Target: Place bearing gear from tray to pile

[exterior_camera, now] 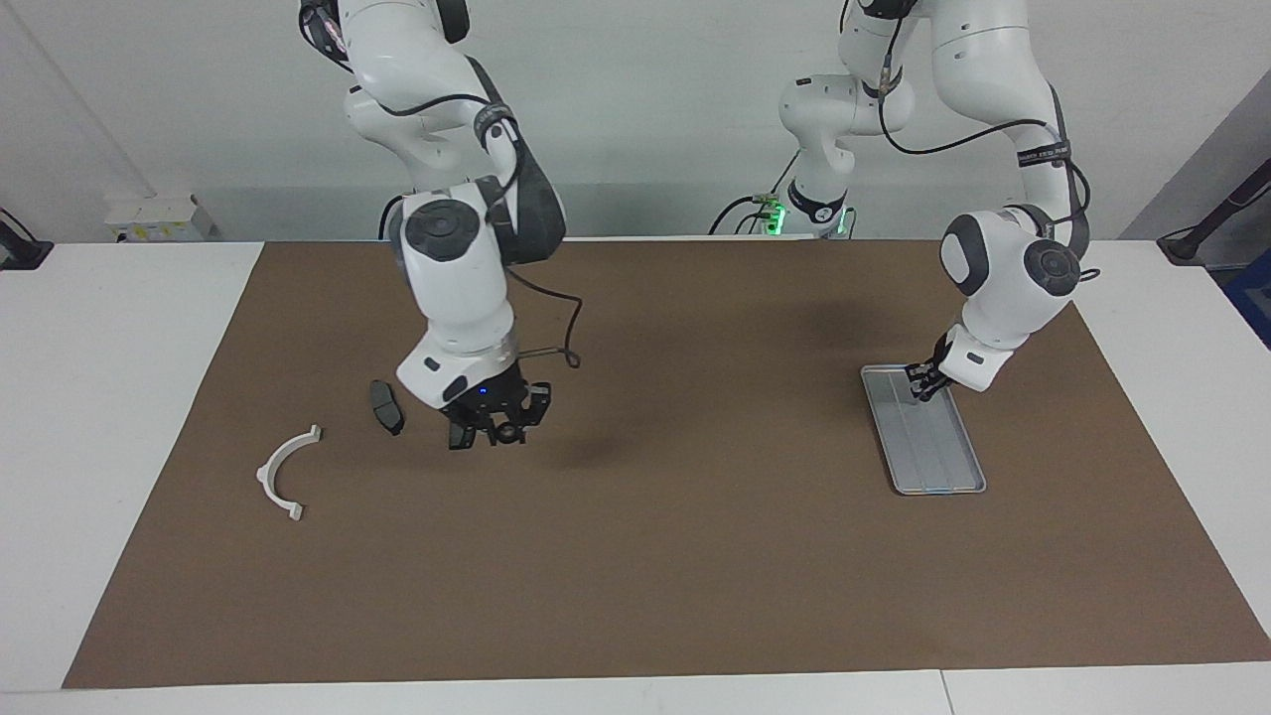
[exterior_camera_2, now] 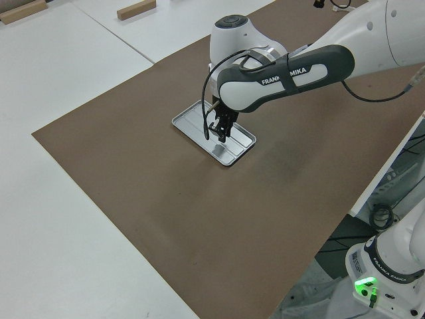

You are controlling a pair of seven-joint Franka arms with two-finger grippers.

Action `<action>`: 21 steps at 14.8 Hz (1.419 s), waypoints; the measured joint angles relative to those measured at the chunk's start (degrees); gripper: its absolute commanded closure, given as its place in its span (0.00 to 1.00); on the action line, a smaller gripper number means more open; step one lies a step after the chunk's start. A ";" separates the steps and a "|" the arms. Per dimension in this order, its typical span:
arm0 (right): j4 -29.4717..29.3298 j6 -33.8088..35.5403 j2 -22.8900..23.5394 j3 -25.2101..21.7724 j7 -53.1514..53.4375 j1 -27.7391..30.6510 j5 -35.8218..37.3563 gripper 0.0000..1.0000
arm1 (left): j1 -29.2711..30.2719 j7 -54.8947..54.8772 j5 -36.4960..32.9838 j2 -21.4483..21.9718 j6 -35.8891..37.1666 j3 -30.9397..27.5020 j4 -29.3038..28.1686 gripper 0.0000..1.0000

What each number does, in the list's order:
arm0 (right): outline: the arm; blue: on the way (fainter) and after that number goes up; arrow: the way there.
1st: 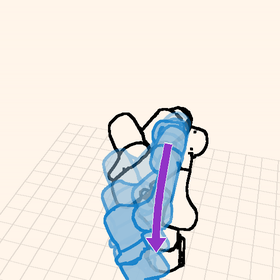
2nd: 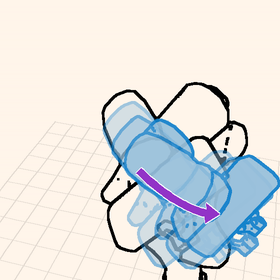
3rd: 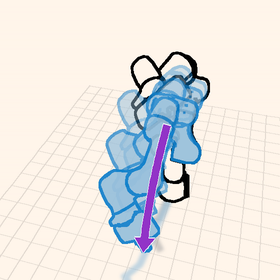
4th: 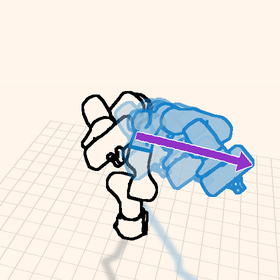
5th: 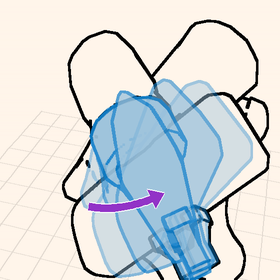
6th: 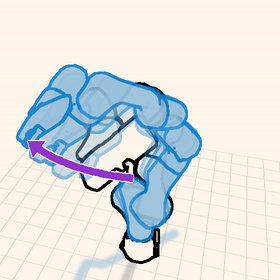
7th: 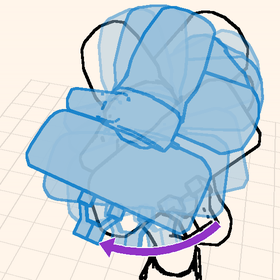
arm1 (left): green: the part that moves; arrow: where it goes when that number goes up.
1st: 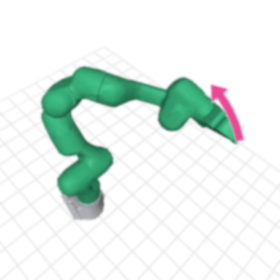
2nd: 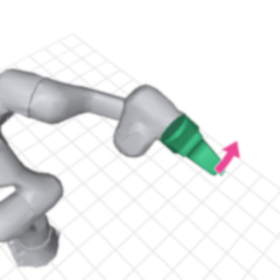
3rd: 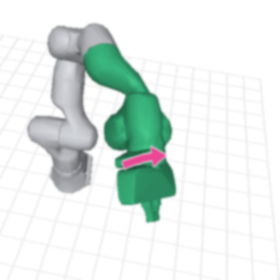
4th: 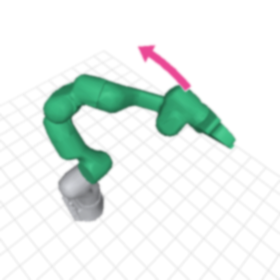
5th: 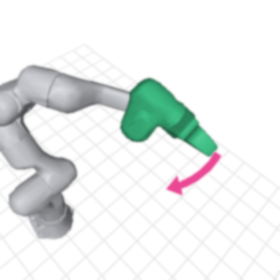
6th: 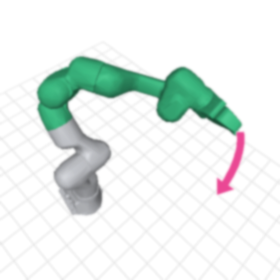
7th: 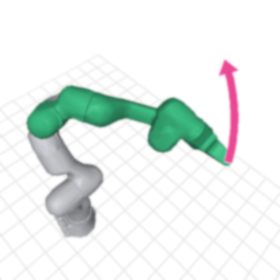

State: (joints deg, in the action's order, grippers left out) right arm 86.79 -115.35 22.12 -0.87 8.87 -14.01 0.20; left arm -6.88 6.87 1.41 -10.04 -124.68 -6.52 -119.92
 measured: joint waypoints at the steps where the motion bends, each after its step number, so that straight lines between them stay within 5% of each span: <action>1: -0.58 0.51 0.02 -0.01 -4.23 2.46 -0.02 1.00 | -2.24 3.97 0.00 0.09 1.04 0.15 1.24 0.80; 8: 2.58 -2.30 2.09 0.08 -27.28 17.31 -0.17 1.00 | -19.29 32.04 0.95 -0.79 4.32 0.77 8.95 0.80; 11: 7.56 -8.11 2.44 0.34 -27.92 17.77 -0.17 1.00 | -24.95 40.42 2.33 -3.79 4.33 0.78 14.17 0.80; 17: 14.56 -15.65 2.48 0.54 -27.92 17.36 -0.17 1.00 | -35.01 53.80 5.39 -16.98 3.99 0.77 28.71 0.80; 21: 16.68 -16.46 2.49 0.58 -27.92 17.36 -0.17 1.00 | -37.14 55.61 5.90 -20.97 2.73 0.75 31.11 0.80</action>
State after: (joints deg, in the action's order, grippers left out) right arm 103.47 -131.82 24.61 -0.29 -19.05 3.35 0.03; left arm -44.03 62.48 7.32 -31.01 -121.95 -5.77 -88.81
